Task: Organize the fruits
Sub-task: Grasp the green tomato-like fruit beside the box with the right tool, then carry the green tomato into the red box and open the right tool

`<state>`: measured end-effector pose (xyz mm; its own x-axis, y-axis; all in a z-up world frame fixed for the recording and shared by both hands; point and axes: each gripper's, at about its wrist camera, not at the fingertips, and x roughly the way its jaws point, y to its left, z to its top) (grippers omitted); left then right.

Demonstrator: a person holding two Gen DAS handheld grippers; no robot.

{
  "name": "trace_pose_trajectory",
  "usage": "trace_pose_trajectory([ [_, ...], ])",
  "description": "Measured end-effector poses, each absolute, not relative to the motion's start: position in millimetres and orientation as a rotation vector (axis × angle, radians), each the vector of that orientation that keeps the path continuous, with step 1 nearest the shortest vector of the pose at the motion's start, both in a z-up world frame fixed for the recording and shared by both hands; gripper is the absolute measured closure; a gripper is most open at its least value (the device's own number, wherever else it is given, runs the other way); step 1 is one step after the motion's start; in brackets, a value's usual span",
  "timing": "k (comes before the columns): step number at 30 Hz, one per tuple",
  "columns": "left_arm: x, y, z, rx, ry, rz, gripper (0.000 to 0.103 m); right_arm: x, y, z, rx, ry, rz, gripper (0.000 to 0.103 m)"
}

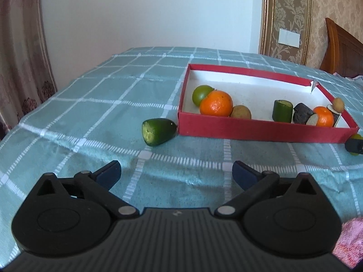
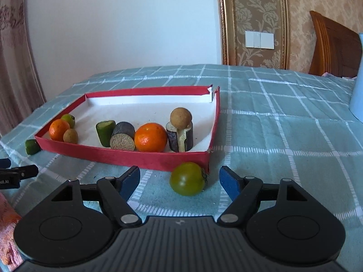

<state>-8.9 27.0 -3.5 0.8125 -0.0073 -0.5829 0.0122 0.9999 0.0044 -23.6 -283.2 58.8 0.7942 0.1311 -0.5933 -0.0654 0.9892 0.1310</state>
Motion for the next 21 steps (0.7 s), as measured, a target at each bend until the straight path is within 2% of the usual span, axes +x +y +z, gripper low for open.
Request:
trace_pose_trajectory([
  [1,-8.4,27.4,-3.7,0.006,0.627,-0.012,0.0,-21.5,-283.2,58.0,0.107,0.654,0.105,0.033],
  [3,-8.4,28.3,-4.0,0.0,0.631,-0.016,0.0,-17.3,-283.7,55.1,0.113,0.675,0.107,0.05],
  [8,-8.2,29.8,-4.4,-0.007,0.632,-0.016,0.0,-16.0,-286.7,52.6,0.116,0.678,0.086,0.068],
  [14,-7.8,28.4,-4.1,-0.001,0.633,-0.013,0.0,-20.4,-285.7,54.8,0.12,0.662,0.083,0.07],
  [21,-6.5,24.6,-4.5,0.021,0.635,0.001,0.0,-31.7,-276.0,82.0,0.117,0.565,0.129,0.07],
])
